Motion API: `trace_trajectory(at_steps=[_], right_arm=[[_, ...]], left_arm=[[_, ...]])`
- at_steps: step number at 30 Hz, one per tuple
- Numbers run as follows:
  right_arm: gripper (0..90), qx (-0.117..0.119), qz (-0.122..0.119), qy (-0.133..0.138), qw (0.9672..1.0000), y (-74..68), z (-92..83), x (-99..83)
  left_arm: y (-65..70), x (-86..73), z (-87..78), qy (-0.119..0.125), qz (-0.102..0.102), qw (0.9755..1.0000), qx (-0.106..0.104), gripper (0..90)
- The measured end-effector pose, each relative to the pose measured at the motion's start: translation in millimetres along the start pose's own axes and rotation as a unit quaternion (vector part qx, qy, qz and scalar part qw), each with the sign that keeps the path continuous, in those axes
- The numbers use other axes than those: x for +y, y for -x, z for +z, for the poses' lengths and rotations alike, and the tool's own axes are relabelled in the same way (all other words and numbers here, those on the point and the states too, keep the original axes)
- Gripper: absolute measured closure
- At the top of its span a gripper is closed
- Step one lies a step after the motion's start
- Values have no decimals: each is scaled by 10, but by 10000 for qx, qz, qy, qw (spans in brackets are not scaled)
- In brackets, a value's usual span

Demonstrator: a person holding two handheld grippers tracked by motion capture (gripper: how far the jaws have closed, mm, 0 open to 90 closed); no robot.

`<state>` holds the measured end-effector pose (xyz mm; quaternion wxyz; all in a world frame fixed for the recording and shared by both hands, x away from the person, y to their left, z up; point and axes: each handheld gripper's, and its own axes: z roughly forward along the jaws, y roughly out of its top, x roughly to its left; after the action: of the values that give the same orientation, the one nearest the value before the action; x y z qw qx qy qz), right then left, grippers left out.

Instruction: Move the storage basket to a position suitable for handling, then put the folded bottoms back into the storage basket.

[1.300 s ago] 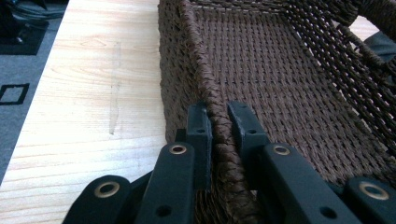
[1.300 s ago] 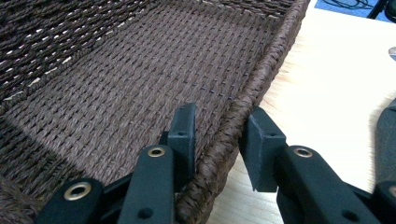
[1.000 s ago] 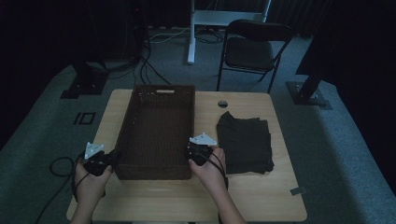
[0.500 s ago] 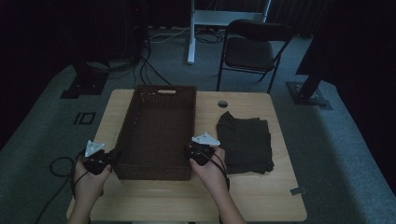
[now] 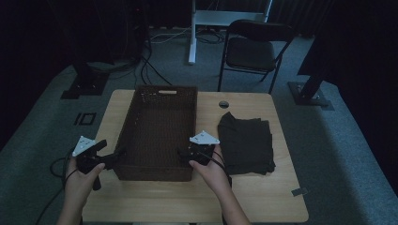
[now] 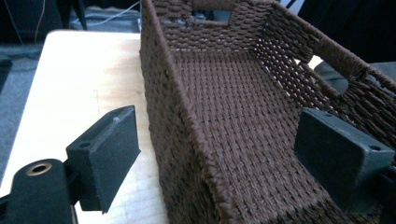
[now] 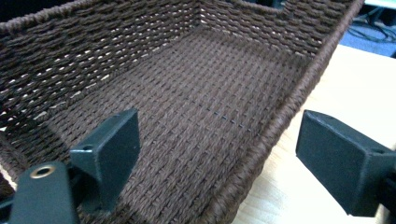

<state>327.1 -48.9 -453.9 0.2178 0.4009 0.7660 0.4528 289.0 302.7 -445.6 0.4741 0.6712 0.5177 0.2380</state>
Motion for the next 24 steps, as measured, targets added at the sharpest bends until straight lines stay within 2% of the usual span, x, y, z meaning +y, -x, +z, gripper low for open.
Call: trace_trajectory(at_steps=[2,4,6,10,15,17,24], right_arm=[[122,56,-94,-28,9999,-3,7,-1],[122,172,-134,-53,9997,-10,10,-1],[121,174,-128,-22,9998,-9,1,4],[121,177,-197,23,9996,11,-41,31],[121,282,-210,90,9993,37,-114,74],[121,326,-172,146,9992,58,-155,94],[122,260,-164,290,9991,161,-272,146]], left_arm=[[17,8,4,-111,106,9999,-61,93],[43,11,7,-263,325,9991,-108,92],[80,20,2,-360,416,9984,-158,89],[141,80,-27,-344,640,9973,-108,89],[213,139,-9,-303,635,9974,-184,89],[247,152,4,-325,708,9966,-250,89],[404,250,60,-189,681,9962,-508,90]])
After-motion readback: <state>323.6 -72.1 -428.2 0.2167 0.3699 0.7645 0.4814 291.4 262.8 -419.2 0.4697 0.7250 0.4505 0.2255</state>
